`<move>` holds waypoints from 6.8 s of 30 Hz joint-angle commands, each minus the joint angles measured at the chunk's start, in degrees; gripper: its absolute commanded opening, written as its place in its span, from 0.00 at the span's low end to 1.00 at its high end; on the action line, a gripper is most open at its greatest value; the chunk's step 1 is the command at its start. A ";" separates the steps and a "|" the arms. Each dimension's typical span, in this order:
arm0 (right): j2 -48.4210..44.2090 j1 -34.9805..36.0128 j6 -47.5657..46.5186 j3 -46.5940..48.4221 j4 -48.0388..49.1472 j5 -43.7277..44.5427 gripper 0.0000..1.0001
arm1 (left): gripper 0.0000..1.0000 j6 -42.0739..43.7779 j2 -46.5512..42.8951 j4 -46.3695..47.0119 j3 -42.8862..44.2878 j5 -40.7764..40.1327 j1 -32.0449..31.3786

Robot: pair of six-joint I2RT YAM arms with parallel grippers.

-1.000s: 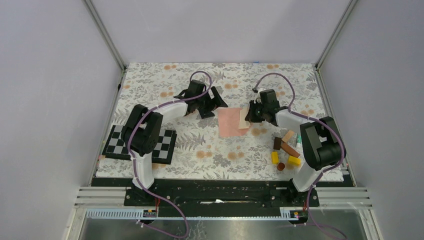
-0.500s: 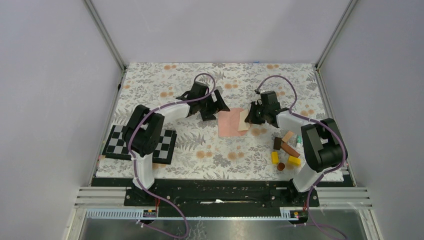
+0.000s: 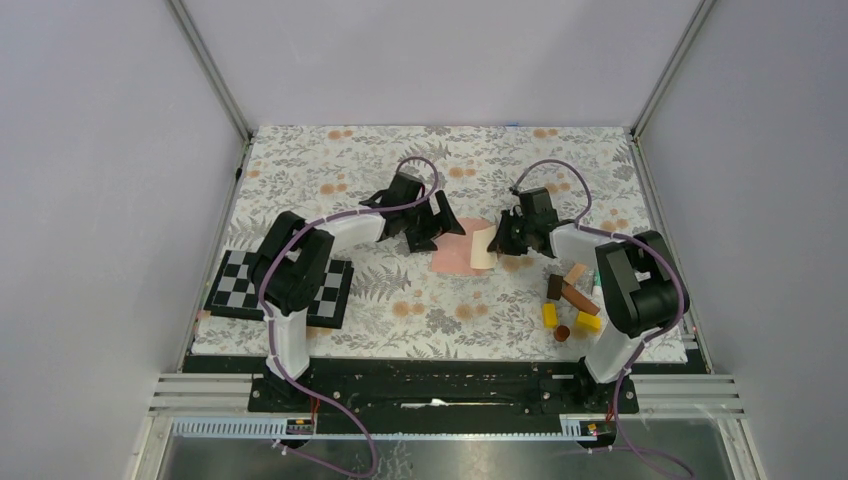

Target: Place the letter into the envelope and seal it

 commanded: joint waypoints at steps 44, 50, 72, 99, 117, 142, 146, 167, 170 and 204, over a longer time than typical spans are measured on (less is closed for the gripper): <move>10.92 -0.16 7.30 7.42 3.96 -7.00 0.00 | 0.94 6.87 1.03 -0.93 1.68 -1.57 2.86; 11.85 0.92 9.03 7.90 5.54 -7.13 0.00 | 0.94 5.02 2.40 0.11 1.19 0.18 0.91; 8.73 3.45 8.97 10.48 -0.11 -1.77 0.49 | 0.94 2.23 2.21 1.25 -0.62 -0.31 1.07; 7.99 3.18 10.18 13.17 -8.33 4.34 0.56 | 0.33 2.82 5.93 5.56 4.71 1.70 1.57; 7.18 2.58 8.74 13.78 -10.60 7.37 0.66 | 0.09 4.00 9.33 -1.57 3.87 -4.88 0.99; 12.05 2.92 10.30 15.59 -9.26 3.32 0.27 | 0.00 4.06 10.04 -1.16 4.78 -3.33 0.98; 12.94 4.02 10.84 16.63 -8.96 2.85 0.26 | 0.00 3.98 10.13 -0.98 4.97 -3.04 0.98; -13.46 -2.72 11.76 15.08 -32.73 23.94 0.76 | 0.51 8.51 0.38 0.84 11.54 0.93 -0.59; -19.21 -4.18 14.06 13.39 -38.34 27.32 0.84 | 0.67 8.35 -4.12 2.12 8.84 2.09 -1.77; -20.11 -27.80 19.38 -6.68 -32.00 33.81 0.61 | 0.88 5.31 -23.71 11.93 -12.73 12.73 -4.73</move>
